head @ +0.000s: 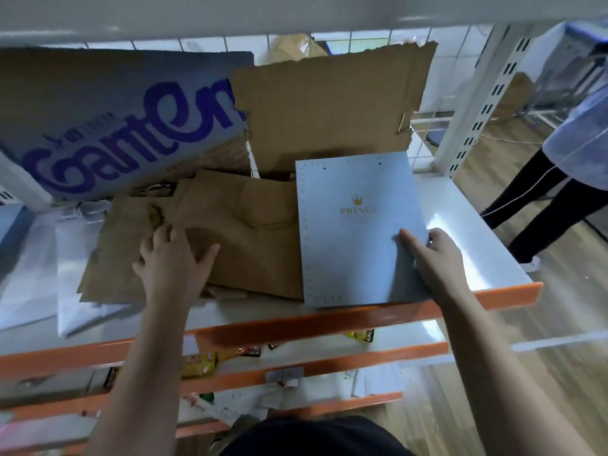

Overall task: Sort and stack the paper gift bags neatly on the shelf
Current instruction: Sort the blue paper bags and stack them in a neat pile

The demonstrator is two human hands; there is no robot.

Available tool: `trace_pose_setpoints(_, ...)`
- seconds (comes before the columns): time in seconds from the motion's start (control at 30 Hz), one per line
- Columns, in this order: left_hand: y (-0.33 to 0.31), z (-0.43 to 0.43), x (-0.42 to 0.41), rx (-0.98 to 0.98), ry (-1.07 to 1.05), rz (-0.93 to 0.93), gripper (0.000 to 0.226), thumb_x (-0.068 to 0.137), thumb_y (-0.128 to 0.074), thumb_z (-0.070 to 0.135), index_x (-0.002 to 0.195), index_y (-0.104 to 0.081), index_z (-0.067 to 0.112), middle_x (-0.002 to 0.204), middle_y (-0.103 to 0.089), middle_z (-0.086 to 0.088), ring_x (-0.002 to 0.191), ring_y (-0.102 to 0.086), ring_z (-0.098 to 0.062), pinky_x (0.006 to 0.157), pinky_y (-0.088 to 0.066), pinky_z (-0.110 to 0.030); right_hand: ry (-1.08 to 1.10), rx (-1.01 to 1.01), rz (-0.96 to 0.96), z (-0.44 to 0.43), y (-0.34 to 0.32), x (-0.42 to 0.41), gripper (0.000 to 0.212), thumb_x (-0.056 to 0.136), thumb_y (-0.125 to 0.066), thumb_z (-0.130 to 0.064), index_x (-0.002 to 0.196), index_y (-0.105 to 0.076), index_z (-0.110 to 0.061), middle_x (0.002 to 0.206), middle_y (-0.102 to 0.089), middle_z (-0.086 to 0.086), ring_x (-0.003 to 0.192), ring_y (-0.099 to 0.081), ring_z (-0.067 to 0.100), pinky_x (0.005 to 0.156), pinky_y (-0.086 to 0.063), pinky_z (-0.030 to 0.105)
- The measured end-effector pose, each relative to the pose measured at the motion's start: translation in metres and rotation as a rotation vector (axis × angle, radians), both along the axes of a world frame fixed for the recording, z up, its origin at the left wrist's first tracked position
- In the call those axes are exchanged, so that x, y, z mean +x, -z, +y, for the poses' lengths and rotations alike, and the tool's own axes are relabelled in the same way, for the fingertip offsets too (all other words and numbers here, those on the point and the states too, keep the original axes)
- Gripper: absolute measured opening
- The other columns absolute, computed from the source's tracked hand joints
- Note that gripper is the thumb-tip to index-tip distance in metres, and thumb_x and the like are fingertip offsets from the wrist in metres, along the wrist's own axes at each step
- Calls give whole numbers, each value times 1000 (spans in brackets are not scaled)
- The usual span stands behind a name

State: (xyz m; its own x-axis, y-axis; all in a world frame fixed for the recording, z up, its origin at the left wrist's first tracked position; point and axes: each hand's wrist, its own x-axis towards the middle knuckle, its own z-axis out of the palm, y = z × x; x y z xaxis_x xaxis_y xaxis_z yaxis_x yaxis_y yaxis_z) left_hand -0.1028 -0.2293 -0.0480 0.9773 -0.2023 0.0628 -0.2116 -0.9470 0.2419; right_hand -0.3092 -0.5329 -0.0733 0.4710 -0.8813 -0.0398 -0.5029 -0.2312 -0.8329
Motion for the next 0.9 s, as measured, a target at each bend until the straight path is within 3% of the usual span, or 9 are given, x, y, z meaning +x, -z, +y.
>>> trace_pose_setpoints(0.1,-5,13,4,-33,-83,46,88,81,-60,62,142,-33,5,143,-37,-24,129,-35,-44,100,-33,-58,-41,-67,18,15,-4,10,41,90,-61,-44,93,-54,-4,87,-58,10,80,-54,29,60,-34,35)
trace_pose_setpoints(0.27,-9,23,-2,-54,-46,-25,76,81,-66,53,137,-45,6,133,-47,-23,122,-41,-42,96,-39,-51,-112,-55,-2,41,-3,23,39,90,-62,-38,93,-54,0,83,-58,11,78,-55,30,64,-41,37)
trace_pose_setpoints(0.47,-6,32,-12,-185,-7,58,76,79,-71,51,139,-47,9,125,-51,-22,113,-50,-40,93,-43,-46,-95,-26,-29,60,3,30,31,91,-63,-33,97,-56,-3,83,-56,5,78,-51,25,63,-32,31)
trace_pose_setpoints(0.67,-8,45,-24,-315,-28,28,67,74,-79,41,124,-56,2,116,-56,-17,102,-55,-34,82,-44,-41,-82,-41,-59,65,3,29,29,91,-63,-32,97,-56,-5,87,-56,3,79,-51,23,57,-32,29)
trace_pose_setpoints(0.77,-7,47,-33,-337,-25,-2,60,72,-81,38,117,-60,4,111,-56,-15,100,-55,-35,81,-45,-42,-62,-54,-71,72,3,27,28,91,-63,-34,92,-53,-7,76,-54,-1,76,-52,24,53,-31,24)
trace_pose_setpoints(0.9,-8,49,-41,-381,-6,-41,50,72,-82,33,109,-58,7,110,-52,-12,106,-47,-32,85,-41,-40,-51,-71,-152,84,2,29,32,89,-64,-42,93,-53,-11,87,-58,2,82,-54,22,64,-39,31)
